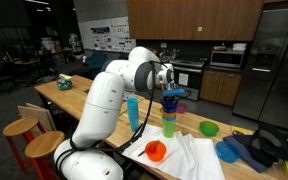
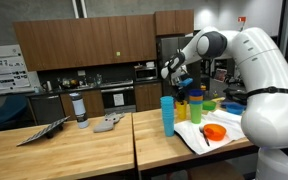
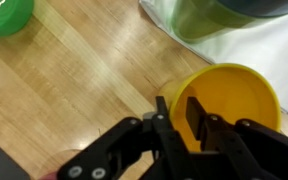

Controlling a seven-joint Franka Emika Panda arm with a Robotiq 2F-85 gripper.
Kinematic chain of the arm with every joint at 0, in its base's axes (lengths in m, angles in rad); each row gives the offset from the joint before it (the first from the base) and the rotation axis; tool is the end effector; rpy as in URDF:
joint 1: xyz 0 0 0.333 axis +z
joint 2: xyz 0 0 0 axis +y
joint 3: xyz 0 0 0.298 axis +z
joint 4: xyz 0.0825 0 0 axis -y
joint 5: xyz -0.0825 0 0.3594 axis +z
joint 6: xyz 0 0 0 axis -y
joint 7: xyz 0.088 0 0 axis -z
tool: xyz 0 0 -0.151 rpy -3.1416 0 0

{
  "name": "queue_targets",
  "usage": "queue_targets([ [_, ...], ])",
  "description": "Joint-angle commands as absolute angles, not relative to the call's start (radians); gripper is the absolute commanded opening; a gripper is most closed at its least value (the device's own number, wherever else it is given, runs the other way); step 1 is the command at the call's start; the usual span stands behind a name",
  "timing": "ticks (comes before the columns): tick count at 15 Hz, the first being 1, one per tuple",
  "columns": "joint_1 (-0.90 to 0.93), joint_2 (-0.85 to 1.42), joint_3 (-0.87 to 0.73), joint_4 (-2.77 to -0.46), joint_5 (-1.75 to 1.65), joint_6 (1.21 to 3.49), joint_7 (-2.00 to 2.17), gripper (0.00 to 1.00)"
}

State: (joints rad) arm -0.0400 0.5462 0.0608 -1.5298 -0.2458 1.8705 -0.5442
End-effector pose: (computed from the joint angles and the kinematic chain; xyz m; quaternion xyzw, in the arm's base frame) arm 0.6371 -0.0195 0.2800 0.9373 0.3191 -0.1226 0.0673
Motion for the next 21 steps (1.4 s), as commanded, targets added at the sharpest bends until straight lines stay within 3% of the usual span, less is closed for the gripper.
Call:
queue_targets([
  [1,-0.039,0.530,0.063,-1.534,-0.222,1.849,-0.536,0.00],
  [11,-0.028,0.427,0.054,-1.537,-0.233,1.786,-0.492,0.01],
  [21,0.006,0.376,0.039,-1.378,-0.250,1.764,-0.318,0.01],
])
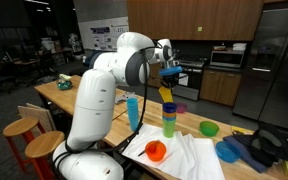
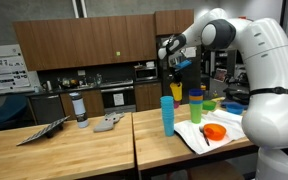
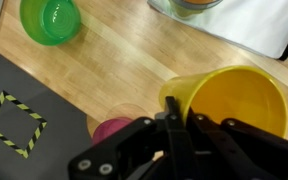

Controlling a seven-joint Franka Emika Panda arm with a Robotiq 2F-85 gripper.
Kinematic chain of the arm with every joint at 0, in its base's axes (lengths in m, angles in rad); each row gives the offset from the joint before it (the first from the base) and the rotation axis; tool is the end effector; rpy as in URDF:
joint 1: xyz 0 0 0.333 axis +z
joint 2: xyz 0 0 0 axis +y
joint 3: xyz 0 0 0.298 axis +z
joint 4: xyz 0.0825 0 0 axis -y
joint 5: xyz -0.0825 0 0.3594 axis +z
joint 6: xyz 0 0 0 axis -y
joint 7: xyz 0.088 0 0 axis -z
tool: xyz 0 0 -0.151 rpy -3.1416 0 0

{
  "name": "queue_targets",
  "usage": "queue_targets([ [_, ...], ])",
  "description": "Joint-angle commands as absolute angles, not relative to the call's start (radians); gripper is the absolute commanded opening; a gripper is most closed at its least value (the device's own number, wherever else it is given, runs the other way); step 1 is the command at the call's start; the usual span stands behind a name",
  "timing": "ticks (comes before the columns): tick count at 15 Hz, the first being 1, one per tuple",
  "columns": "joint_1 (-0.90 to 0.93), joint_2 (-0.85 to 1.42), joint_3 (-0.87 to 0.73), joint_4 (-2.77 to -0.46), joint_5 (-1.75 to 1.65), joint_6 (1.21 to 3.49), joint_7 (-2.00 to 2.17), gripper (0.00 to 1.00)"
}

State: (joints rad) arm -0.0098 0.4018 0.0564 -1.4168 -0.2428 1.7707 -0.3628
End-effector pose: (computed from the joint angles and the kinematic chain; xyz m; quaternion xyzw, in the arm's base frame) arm 0.6435 -0.0061 0.4152 0.9679 0.2263 -0.0400 0.1021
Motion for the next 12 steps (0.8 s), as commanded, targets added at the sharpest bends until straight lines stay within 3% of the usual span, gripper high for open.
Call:
queue_targets([
  [1,0.007,0.366,0.038,-1.365,-0.250,1.769,-0.305,0.01],
  [11,-0.027,0.257,0.040,-1.243,-0.100,1.567,-0.194,0.01],
  [12,-0.029,0.280,0.045,-1.251,-0.095,1.625,-0.209,0.05],
])
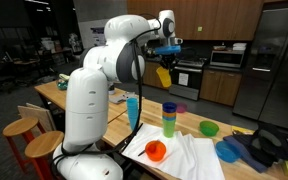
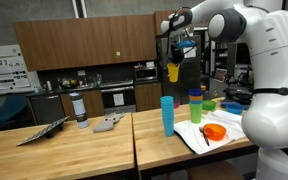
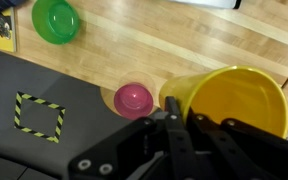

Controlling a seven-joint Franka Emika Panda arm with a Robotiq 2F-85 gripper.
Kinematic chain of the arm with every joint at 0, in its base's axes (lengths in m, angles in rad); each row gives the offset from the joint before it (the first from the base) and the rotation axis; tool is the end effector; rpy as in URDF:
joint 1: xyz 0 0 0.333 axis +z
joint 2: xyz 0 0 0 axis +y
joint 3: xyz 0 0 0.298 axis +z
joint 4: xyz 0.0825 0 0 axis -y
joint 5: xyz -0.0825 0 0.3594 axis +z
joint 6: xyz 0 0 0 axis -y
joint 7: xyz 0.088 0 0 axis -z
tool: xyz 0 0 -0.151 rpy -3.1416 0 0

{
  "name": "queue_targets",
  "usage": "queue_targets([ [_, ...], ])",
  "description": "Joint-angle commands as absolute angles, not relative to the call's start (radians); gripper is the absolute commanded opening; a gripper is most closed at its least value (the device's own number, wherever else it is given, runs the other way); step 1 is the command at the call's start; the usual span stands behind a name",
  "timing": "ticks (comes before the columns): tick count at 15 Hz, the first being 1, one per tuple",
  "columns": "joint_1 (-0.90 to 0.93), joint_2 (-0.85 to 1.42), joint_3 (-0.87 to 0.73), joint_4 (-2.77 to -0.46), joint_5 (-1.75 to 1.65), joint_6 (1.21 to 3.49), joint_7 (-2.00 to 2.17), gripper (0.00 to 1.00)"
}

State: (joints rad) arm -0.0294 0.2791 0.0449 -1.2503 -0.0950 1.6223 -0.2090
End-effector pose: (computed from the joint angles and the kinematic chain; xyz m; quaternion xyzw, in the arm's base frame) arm 0.6188 -0.0081 0.5525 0.9919 0.1109 0.0423 0.0457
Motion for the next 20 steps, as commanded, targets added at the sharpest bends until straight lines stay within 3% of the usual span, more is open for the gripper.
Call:
queue_targets([
  [1,-0.030,0.271,0.044,-1.246,-0.095,1.598,-0.208,0.05],
  [20,-0.037,0.145,0.030,-1.363,-0.176,1.498,-0.019,0.01],
])
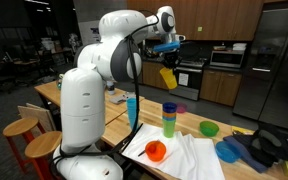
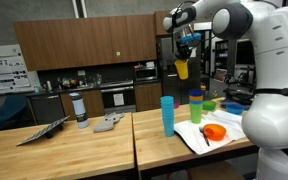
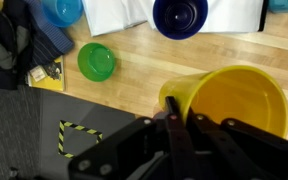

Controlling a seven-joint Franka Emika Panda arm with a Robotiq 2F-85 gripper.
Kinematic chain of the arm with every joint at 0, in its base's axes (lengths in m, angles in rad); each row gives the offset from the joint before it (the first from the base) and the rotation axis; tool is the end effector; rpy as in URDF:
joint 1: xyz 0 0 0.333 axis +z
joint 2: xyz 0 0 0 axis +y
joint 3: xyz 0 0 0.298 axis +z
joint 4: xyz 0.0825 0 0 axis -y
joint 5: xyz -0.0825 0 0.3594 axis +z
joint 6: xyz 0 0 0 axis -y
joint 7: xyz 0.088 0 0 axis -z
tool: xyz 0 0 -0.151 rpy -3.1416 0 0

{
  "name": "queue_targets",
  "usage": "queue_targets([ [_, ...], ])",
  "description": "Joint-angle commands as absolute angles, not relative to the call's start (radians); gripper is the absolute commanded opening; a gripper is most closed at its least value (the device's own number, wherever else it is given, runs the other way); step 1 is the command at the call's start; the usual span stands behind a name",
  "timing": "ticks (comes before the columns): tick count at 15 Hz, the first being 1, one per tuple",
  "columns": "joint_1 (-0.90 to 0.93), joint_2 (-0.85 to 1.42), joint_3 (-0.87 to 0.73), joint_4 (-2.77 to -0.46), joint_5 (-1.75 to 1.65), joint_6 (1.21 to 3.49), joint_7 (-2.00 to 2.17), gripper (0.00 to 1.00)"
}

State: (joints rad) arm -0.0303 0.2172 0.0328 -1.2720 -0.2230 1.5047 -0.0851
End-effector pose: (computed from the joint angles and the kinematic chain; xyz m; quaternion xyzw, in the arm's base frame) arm 0.5863 -0.0353 0.5718 0.9936 0.0349 0.0032 0.1077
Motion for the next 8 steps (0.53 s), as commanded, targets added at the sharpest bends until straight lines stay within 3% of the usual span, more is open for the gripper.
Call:
queue_targets([
  [1,-0.042,0.128,0.028,-1.388,-0.155,1.497,0.007,0.01],
  [5,-0.037,0.045,0.028,-1.533,-0.128,1.538,0.175,0.01],
  [6,-0.025,0.125,0.014,-1.423,-0.129,1.500,0.110,0.05],
  [8,-0.025,0.093,0.015,-1.475,-0.130,1.511,0.147,0.05],
])
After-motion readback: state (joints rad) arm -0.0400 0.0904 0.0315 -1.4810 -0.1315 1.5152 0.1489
